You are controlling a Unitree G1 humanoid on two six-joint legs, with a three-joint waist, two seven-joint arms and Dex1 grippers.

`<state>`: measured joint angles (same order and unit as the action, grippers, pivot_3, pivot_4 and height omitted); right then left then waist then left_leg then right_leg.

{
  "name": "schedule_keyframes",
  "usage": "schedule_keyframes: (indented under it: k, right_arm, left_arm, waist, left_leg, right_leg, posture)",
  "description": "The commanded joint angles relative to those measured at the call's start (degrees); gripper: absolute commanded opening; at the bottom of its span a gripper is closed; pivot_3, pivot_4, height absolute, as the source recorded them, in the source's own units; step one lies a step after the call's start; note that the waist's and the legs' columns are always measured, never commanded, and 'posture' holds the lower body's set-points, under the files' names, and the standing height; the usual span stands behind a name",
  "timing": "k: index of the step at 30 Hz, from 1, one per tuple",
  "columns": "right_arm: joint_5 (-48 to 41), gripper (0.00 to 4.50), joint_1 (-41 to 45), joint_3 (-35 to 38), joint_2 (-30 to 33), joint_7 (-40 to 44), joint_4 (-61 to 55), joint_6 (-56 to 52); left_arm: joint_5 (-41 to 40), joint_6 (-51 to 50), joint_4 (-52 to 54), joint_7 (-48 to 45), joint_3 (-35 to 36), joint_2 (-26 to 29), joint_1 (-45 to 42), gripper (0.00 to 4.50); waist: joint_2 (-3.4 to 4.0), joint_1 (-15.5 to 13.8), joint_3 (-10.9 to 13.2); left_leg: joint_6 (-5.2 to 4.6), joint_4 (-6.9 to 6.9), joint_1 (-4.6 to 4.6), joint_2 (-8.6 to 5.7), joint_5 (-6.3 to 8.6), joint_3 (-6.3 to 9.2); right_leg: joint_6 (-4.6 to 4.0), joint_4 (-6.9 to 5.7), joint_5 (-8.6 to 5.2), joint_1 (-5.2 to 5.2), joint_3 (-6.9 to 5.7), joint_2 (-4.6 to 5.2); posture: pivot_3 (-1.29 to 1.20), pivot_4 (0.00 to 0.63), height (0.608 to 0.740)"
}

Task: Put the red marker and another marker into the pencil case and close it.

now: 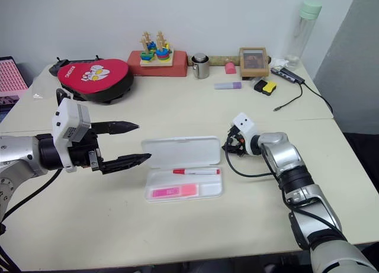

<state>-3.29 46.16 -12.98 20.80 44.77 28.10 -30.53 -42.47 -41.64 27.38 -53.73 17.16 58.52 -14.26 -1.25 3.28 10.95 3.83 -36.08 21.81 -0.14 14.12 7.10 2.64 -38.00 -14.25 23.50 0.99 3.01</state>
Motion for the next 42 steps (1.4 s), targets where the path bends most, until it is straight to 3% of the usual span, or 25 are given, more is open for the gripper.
schedule_keyframes:
  k: [1, 14, 17, 21, 23, 33, 42]
  right_arm:
    - [0.7, 3.33, 1.5, 0.5, -0.8, -0.6, 1.4, 1.7]
    - [2.0, 3.33, -1.3, -0.7, 1.1, 1.1, -0.3, 1.5]
    - [2.1, 2.86, -1.5, -0.5, 1.6, 1.4, -0.8, 1.4]
    - [2.3, 1.85, -1.5, -0.2, 1.6, 1.6, -1.2, 1.1]
    - [2.3, 1.61, -1.5, -0.2, 1.6, 1.7, -1.7, 0.8]
    - [2.0, 1.56, -1.0, 1.1, 4.3, 2.8, -5.5, -0.2]
    - [-2.2, 1.56, -5.0, 1.6, 18.8, 17.2, -21.3, -0.9]
  left_arm:
    - [-0.1, 0.6, 1.5, 0.3, 0.8, 0.2, -0.7, 4.49]
    - [-0.6, -0.1, 2.6, 0.8, 0.9, 0.1, 0.1, 4.49]
    - [-0.4, 0.0, 2.4, 0.8, 0.8, 0.1, -0.1, 4.50]
    - [-0.2, 0.2, 2.1, 0.9, 0.1, -0.1, -0.6, 4.50]
    - [-0.1, 0.2, 2.0, 1.0, -0.1, -0.3, -0.8, 4.50]
    - [-0.4, 0.0, 2.0, 0.9, 0.1, -0.1, -0.9, 4.50]
    - [-0.3, 0.4, 1.5, -0.4, 0.1, 0.1, -0.1, 4.50]
  waist:
    - [0.00, 0.0, 0.0]
    - [0.00, 0.0, 0.0]
    - [0.00, -0.1, 0.0]
    - [0.00, -0.1, 0.0]
    - [0.00, -0.1, 0.0]
    - [0.00, -0.1, 0.0]
    - [0.11, -0.2, 0.1]
  left_leg:
    - [0.00, 0.00, -0.01, 0.00, 0.00, 0.00]
    - [0.00, 0.00, -0.02, 0.00, 0.00, 0.00]
    - [0.00, 0.00, -0.02, 0.00, 0.00, 0.00]
    - [0.00, -0.01, -0.02, 0.00, 0.00, 0.00]
    - [0.00, -0.01, -0.03, -0.01, 0.00, 0.01]
    - [0.00, -0.01, 0.00, -0.01, 0.00, 0.01]
    - [0.00, 0.01, 0.07, -0.03, 0.00, 0.01]
  right_leg:
    - [0.00, 0.00, 0.00, 0.00, 0.00, 0.00]
    - [0.00, -0.01, 0.00, -0.01, 0.02, -0.01]
    - [0.00, 0.00, 0.00, -0.02, 0.01, -0.01]
    - [0.00, 0.00, 0.00, -0.03, 0.01, -0.01]
    - [0.00, 0.00, 0.00, -0.04, 0.00, -0.01]
    - [0.00, 0.02, 0.00, -0.03, 0.01, -0.01]
    - [0.02, 0.07, -0.01, 0.01, 0.00, 0.02]
  posture:
    - [0.00, 0.150, 0.740]
    - [0.00, 0.150, 0.740]
    - [0.00, 0.150, 0.740]
    - [0.00, 0.150, 0.740]
    - [0.00, 0.150, 0.740]
    - [0.00, 0.150, 0.740]
    - [0.00, 0.150, 0.740]
